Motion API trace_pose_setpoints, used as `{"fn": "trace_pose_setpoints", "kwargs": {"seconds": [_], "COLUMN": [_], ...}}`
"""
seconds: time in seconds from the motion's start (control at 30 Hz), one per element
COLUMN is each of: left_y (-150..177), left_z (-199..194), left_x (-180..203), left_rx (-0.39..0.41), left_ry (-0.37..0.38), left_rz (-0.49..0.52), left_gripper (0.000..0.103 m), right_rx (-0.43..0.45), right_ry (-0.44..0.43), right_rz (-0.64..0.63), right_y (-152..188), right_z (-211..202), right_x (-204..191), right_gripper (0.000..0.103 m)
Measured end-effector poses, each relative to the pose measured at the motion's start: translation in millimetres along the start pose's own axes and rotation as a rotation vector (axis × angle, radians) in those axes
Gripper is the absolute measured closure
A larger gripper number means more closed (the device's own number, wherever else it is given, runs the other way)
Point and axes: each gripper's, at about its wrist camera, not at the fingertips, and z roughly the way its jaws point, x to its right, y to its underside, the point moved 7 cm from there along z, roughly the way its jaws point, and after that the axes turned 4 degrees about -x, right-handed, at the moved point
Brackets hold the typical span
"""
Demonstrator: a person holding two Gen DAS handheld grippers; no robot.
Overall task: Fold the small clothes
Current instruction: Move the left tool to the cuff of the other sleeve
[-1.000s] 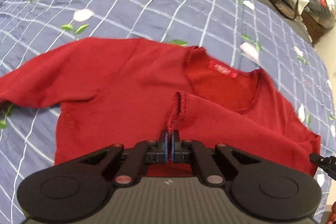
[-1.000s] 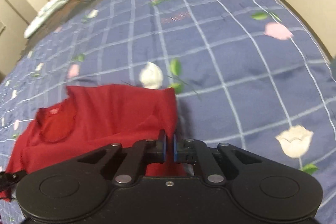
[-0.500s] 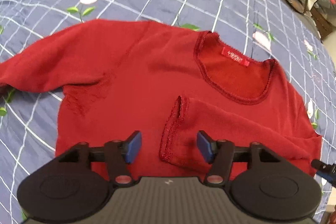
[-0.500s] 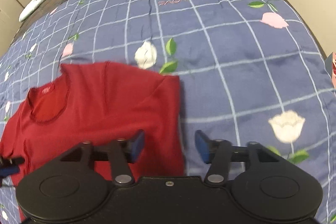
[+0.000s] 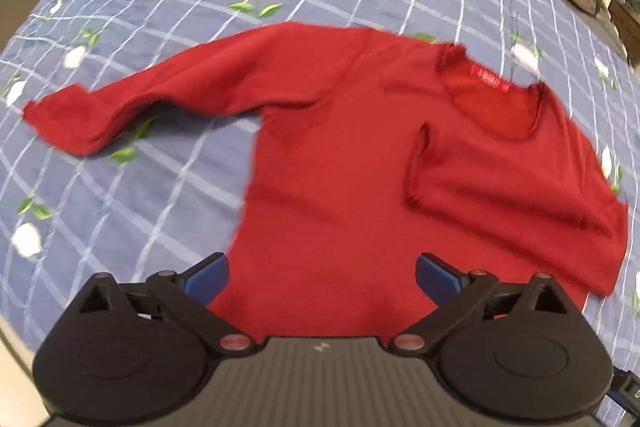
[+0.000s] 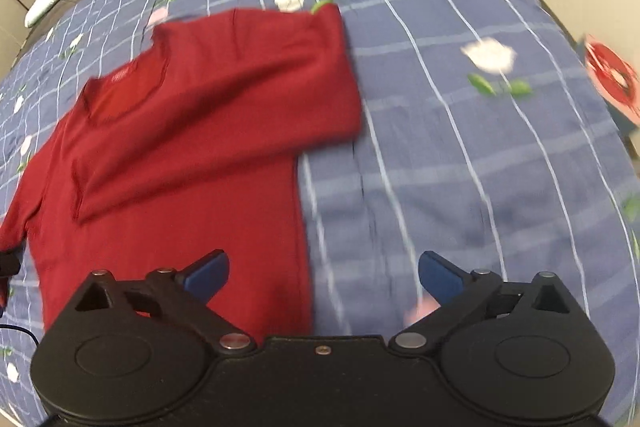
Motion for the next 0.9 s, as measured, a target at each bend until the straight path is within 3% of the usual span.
{"fn": "trace_pose_setpoints", "kwargs": {"seconds": [0.27, 0.37, 0.5, 0.7, 0.9], "left_y": [30, 37, 50, 79, 93], "left_z": [-17, -28, -38, -56, -93], "left_x": [-56, -85, -134, -215, -276], "left_rx": [-0.037, -0.02, -0.022, -0.03, 0.012], "left_ry": [0.01, 0.012, -0.023, -0.084, -0.134], "left_rz": [0.183, 0.2, 0.117, -0.101, -0.17], "left_gripper": [0.001, 0.001, 0.001, 0.001, 0.001], "right_rx": [0.014, -0.06, -0.068, -0.061, -0.03], "right_ry": [0.065, 0.039, 0.058, 0.003, -0.055], "right_rz": [0.138, 0.114, 0.019, -0.069, -0.128], "right_y": [111, 144, 156, 187, 229], "right_z": [-44, -41, -37, -38, -51], "right_x": [-41, -65, -91, -126, -144], "right_gripper": [0.001, 0.001, 0.001, 0.001, 0.001]}}
